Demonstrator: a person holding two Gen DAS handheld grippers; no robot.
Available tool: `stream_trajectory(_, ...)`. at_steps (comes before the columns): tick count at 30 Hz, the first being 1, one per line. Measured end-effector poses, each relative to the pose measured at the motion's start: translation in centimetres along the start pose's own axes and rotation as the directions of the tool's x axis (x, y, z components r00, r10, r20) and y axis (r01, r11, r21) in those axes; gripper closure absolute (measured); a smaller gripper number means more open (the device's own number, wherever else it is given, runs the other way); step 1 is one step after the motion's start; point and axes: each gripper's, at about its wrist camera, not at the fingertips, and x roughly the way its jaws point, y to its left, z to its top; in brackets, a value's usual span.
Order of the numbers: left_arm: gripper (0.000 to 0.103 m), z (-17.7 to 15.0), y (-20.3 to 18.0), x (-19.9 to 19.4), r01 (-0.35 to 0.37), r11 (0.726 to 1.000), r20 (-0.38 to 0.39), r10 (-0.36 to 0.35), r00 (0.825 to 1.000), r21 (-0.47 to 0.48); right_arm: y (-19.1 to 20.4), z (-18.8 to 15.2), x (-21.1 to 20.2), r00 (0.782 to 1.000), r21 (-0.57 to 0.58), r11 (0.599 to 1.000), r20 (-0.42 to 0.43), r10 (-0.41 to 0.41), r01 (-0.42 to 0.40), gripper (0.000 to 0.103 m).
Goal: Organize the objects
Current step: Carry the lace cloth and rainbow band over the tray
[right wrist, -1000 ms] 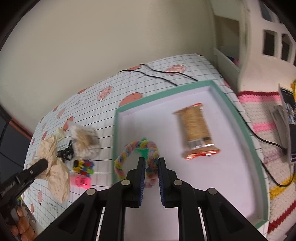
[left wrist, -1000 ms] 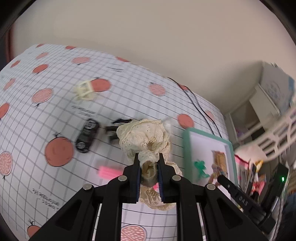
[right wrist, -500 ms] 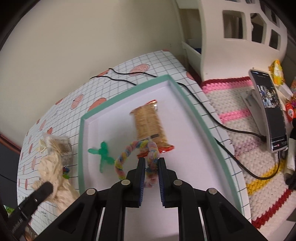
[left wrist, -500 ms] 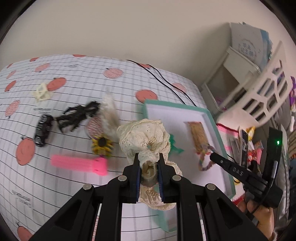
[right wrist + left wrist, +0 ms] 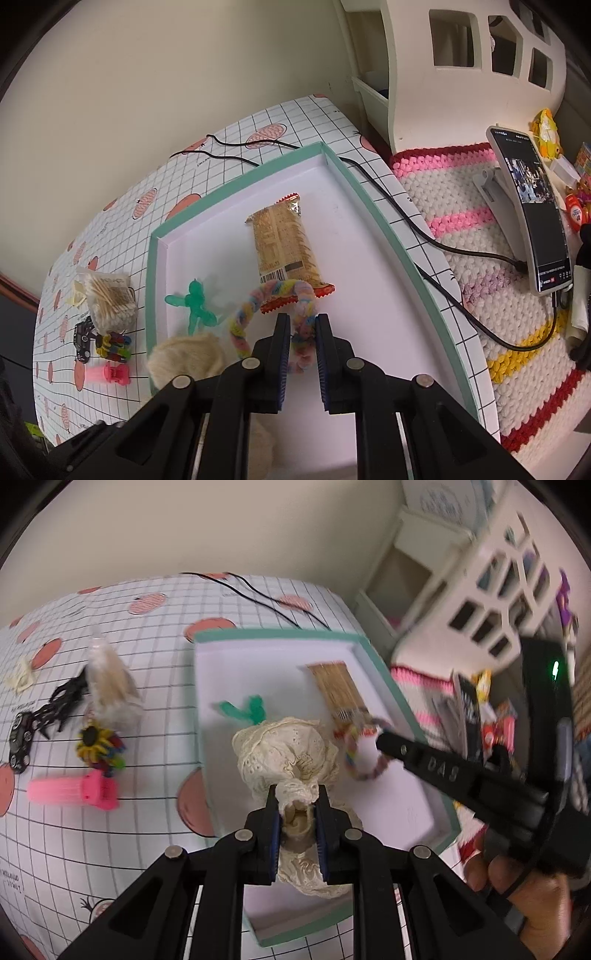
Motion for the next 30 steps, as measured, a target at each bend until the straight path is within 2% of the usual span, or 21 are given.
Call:
stream_trajectory(3,0.086,-0.4,-0.8,1.1,-0.026,0.999,-0.038,0.027,0.999,0.033,0.1,-0.1,0.2,1.0,-0.005,1.0,-0.009,0.003,-0.003,0.088)
stream_trajectory(7,0.086,-0.6,-0.2,1.5,-0.047,0.999,-0.062,0.049,0.997,0.024,0.6,-0.2,0.5,1.0,-0.024,1.0,-0.022,-0.003,0.003,0.088)
stream_trajectory(11,0.086,-0.5,1.5,2.1,-0.076,0.997,-0.096,0.072,0.993,-0.032,1.0,-0.5,0.8,0.999,-0.051,0.999,-0.038,-0.009,0.007,0.088)
stream_trajectory(14,0.085,-0.4,2.8,2.4,-0.071,0.994,-0.117,0.061,0.991,-0.082,1.4,-0.6,1.0,0.999,-0.062,0.998,-0.052,-0.009,0.006,0.088)
stream_trajectory(25,0.083,-0.6,3.7,1.9,-0.109,0.989,-0.12,0.096,0.988,-0.1,3.1,-1.2,1.5,0.997,-0.114,0.993,-0.073,-0.018,0.01,0.086)
stream_trajectory(30,0.083,-0.7,3.9,1.7,-0.099,0.989,-0.122,0.086,0.989,-0.111,3.3,-1.3,1.7,0.997,-0.135,0.991,-0.08,-0.023,0.012,0.082)
